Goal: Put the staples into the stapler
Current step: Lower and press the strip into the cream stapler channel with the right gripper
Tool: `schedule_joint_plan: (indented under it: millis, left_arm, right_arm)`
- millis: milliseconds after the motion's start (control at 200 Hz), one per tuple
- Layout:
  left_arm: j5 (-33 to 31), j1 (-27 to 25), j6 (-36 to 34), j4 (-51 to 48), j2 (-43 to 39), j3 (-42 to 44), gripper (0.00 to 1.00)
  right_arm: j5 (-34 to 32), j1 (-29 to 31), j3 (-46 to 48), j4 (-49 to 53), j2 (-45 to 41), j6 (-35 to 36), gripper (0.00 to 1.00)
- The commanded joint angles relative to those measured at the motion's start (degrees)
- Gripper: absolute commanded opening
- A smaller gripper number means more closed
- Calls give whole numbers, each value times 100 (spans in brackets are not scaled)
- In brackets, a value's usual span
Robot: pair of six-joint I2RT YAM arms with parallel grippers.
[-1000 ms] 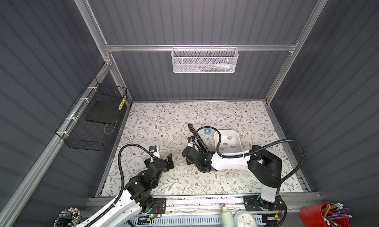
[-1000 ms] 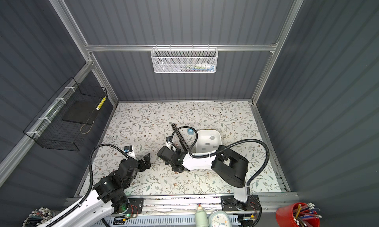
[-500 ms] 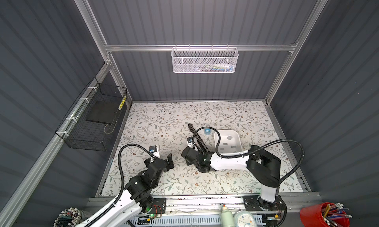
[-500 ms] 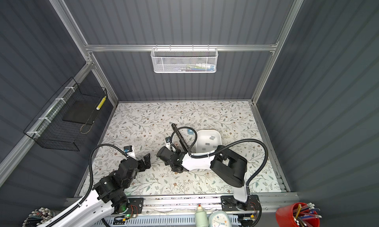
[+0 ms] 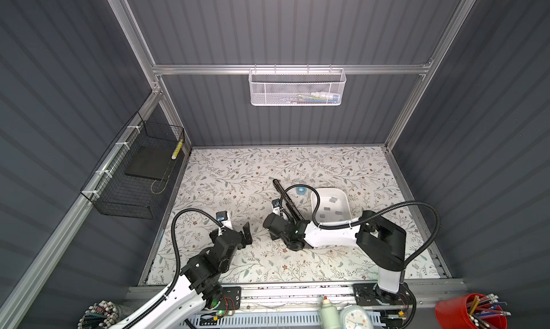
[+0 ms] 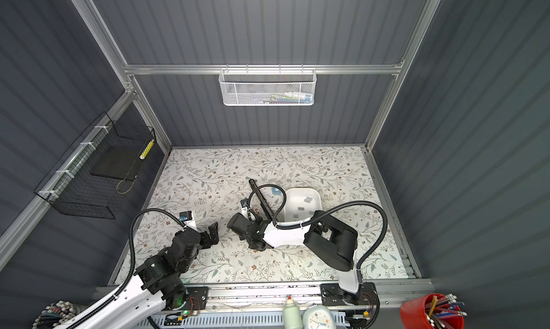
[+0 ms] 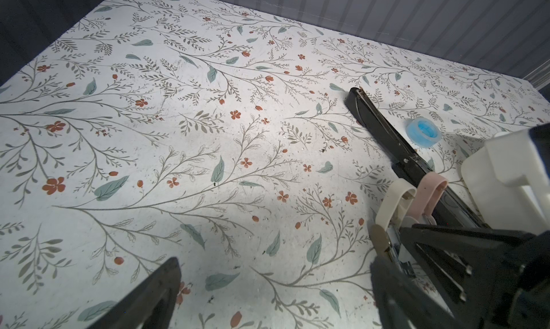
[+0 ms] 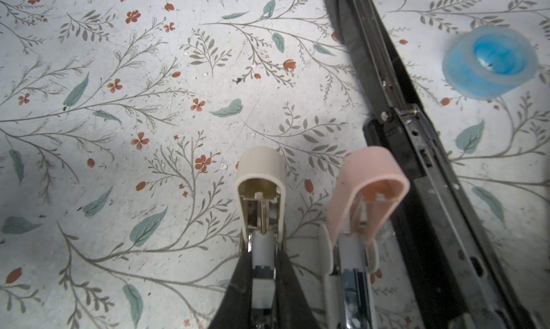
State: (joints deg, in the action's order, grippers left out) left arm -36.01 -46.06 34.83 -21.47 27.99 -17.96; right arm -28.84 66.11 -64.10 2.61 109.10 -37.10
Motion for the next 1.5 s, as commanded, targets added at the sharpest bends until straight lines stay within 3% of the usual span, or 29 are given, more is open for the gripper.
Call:
schedule_joint_plan:
  millis: [0,1091,1306,1496]
  left_arm:
    - [-11,-15,85,-41,1,-164,100]
    - [-22,-14,112,-49,62,-173,100]
    - [-29,-17,121,-49,80,-179,100]
    - [-30,-17,121,-49,79,-182,100]
  right_arm:
    - [-148,48,-103,184,103,-56,15]
    - [-201,277,46,615,-39,-436,16]
    - [-190,297,86,686,-27,-585,18]
    - [-189,295,81,706,-63,-624,29]
